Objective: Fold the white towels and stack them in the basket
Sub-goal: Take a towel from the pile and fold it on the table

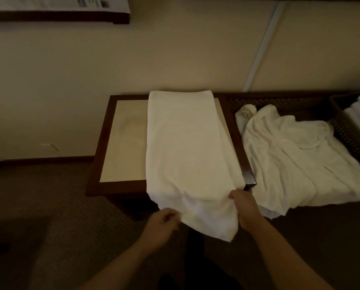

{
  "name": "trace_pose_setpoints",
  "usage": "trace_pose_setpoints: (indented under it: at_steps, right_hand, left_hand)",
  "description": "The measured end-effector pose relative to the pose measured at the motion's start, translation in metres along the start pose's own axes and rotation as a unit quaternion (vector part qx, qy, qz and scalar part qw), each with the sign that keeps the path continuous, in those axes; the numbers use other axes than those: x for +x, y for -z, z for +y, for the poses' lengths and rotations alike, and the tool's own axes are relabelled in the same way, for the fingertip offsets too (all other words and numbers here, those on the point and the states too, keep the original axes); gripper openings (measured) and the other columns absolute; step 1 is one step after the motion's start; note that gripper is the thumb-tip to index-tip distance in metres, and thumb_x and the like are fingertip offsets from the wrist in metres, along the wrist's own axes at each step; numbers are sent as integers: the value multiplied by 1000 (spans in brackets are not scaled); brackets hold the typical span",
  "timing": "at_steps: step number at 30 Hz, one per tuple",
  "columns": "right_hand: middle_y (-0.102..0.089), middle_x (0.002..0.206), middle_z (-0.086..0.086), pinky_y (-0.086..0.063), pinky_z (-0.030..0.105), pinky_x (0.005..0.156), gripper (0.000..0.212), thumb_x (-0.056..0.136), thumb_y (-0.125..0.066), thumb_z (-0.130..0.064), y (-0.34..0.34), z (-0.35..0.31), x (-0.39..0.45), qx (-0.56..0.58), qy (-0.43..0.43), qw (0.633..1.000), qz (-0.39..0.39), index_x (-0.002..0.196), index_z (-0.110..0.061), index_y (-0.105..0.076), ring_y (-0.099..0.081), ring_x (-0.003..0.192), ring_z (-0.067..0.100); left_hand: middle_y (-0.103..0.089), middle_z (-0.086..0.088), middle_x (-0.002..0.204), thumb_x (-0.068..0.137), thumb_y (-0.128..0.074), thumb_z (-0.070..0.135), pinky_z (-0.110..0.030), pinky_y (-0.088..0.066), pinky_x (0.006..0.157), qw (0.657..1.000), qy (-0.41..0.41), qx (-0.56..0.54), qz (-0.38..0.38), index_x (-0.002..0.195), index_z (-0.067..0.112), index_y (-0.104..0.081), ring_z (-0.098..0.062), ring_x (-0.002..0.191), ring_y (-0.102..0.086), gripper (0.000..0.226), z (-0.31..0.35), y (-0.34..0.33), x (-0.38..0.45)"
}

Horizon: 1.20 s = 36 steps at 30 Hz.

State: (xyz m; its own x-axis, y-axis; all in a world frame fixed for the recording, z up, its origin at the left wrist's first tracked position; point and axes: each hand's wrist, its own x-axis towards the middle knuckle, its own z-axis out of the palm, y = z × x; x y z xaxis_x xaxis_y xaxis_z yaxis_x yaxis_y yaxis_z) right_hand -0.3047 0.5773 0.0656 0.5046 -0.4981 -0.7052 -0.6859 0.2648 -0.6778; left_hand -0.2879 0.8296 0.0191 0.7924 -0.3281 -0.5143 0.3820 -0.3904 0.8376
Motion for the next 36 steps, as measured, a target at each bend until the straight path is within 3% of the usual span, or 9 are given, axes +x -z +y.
trace_pose_setpoints:
  at_steps: [3,6,10,13,16,21,26,29,36]
  right_hand:
    - [-61,122,31,-44,59,104,21,90,-53,-3,-1,16,23,14,-16,1000,-3,107,6,-61,-59,105,40]
    - [-66,117,22,-46,54,104,21,90,-52,1,-2,16,21,88,-5,996,-21,103,-6,-66,-60,107,39]
    - [-70,122,13,-46,56,104,46,88,-47,6,6,23,28,233,-13,970,-74,125,-17,-63,-62,113,40]
    - [-68,128,13,-48,54,102,52,87,-46,2,9,26,41,254,-37,962,-91,134,-17,-58,-60,119,40]
    - [-70,123,15,-52,47,92,45,89,-46,1,13,28,49,235,-57,967,-86,129,-13,-60,-62,115,39]
    - [-70,123,15,-51,43,87,47,86,-44,3,16,33,54,244,-67,963,-98,130,-7,-60,-63,112,36]
    - [-65,131,19,-49,47,95,57,81,-42,-1,19,29,56,273,-67,947,-156,136,-6,-57,-60,121,39]
    - [-69,122,17,-52,44,88,55,80,-41,0,19,22,53,273,-76,939,-192,130,-4,-62,-66,106,35]
    - [-71,116,15,-52,43,87,56,76,-41,0,20,18,56,239,-78,944,-215,127,-4,-63,-68,99,33]
  left_hand:
    - [-67,-9,117,98,-60,11,-46,-56,91,975,89,-60,192,113,23,-60,-25,102,-65,20,-34,25,32]
    - [-55,-2,127,93,-55,-2,-48,-49,101,960,101,-112,237,141,14,-47,-26,118,-56,51,-38,30,59]
    - [-60,-5,129,83,-66,3,-49,-51,100,975,167,-99,104,135,28,-46,-31,121,-57,61,-56,7,84]
    - [-52,-13,144,100,-56,16,-35,-41,110,962,248,104,-50,144,12,-48,-32,132,-50,44,-90,-12,86]
    - [-46,-21,150,107,-41,18,-28,-40,104,938,280,195,-57,146,2,-46,-33,137,-46,43,-98,-13,80]
    - [-64,-12,121,96,-48,7,-39,-52,82,938,254,-171,163,136,35,-50,-29,102,-61,48,-74,-7,91]
    - [-55,-12,136,99,-60,22,-51,-54,88,869,339,-358,24,135,25,-55,-39,118,-56,37,-60,-26,97]
    - [-61,-18,124,102,-56,21,-49,-48,93,842,323,-429,60,126,11,-59,-35,105,-60,26,-61,-45,100]
    - [-64,-10,66,103,-49,6,-21,-52,43,784,322,-517,115,90,7,-59,-16,69,-53,16,-62,-42,116]
